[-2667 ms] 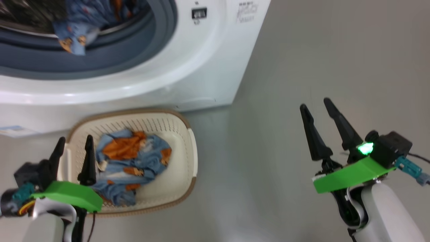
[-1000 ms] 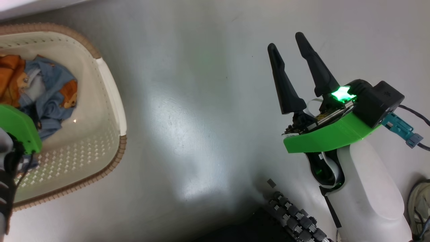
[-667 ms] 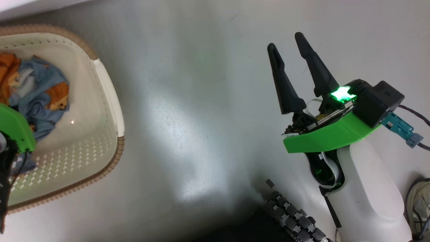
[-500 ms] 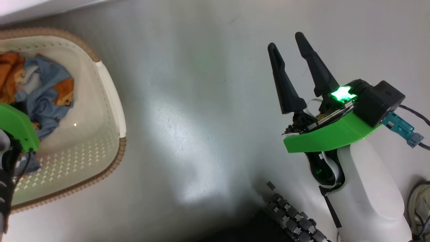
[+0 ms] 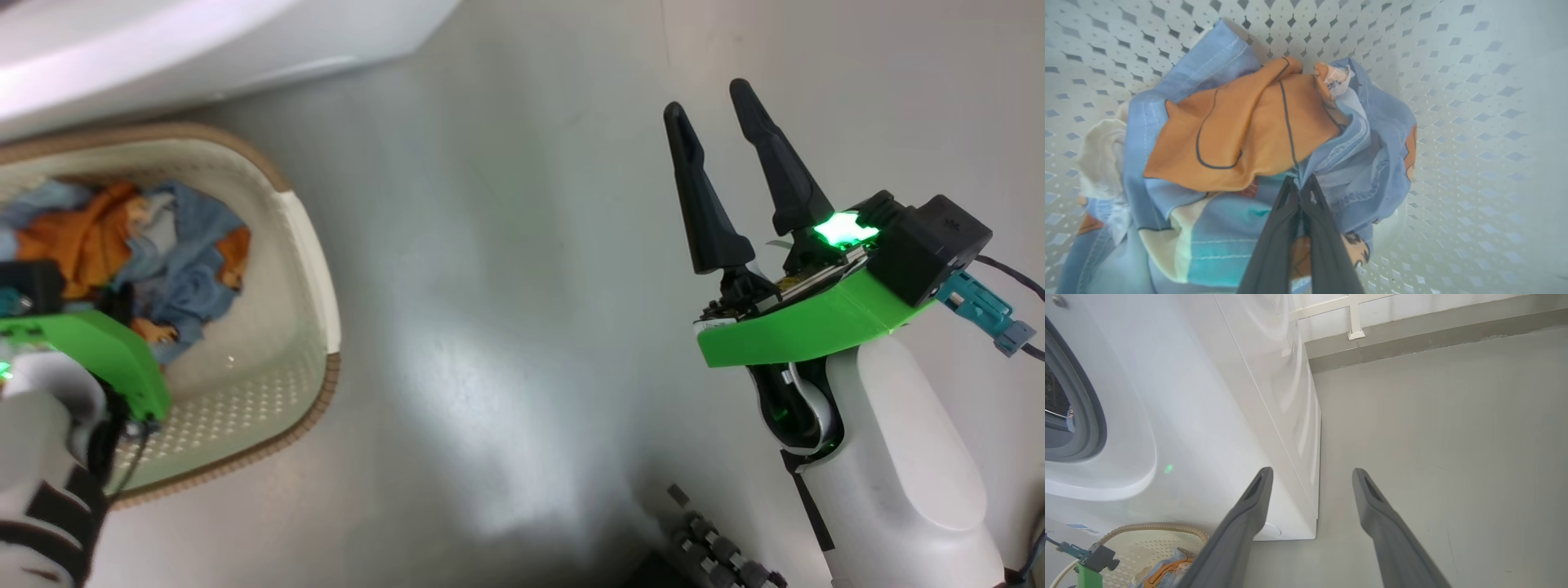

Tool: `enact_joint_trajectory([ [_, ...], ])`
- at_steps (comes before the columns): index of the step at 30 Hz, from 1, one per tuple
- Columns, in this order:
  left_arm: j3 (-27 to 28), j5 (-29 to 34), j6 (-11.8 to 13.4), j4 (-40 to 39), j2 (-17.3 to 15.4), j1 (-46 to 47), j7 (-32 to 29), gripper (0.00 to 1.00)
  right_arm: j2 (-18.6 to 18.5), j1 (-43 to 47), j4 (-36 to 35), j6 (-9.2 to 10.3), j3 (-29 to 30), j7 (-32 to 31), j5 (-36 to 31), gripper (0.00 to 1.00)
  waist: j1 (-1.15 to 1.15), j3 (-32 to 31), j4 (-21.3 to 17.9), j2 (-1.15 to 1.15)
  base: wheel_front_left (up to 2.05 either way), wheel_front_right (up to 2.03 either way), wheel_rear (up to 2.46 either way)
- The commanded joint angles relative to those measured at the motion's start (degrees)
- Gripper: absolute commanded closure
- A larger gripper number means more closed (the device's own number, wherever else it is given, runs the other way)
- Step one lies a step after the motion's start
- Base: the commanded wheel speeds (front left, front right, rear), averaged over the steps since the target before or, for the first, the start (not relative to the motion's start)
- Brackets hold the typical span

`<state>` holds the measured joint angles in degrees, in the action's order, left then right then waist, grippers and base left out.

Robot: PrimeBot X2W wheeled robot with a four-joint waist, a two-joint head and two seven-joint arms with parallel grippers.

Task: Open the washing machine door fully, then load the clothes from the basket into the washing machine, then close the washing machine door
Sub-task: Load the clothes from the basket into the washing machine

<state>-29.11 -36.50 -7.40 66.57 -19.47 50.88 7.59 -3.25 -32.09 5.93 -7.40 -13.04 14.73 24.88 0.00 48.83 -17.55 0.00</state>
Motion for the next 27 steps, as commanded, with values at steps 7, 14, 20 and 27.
enact_joint_trajectory([
  [7,-1.51,-3.98,-0.09,-4.42,-0.84,-6.27,4.70,1.00,0.36,2.87,0.06,-0.09,-0.15,0.27,-0.89,0.00,0.00,-9.07,4.52,0.00,0.00,0.00,0.00],
  [14,-2.95,-5.70,-0.09,-7.85,-0.62,-9.62,6.75,1.00,-0.58,4.62,1.09,-0.09,0.40,0.27,-1.04,0.00,0.00,-14.99,6.75,0.00,0.00,0.00,0.00],
  [20,-2.33,-6.64,-0.09,-12.72,-0.33,-14.06,7.36,1.00,-2.43,7.33,2.38,-0.09,0.70,0.27,-0.18,0.00,0.00,-22.24,9.22,0.00,0.00,0.00,0.00],
  [27,2.05,-4.83,0.60,-20.48,0.24,-20.08,7.40,1.00,-3.96,10.26,3.04,-0.09,1.03,0.27,0.40,0.00,0.00,-28.55,11.17,0.00,0.00,0.00,0.00],
])
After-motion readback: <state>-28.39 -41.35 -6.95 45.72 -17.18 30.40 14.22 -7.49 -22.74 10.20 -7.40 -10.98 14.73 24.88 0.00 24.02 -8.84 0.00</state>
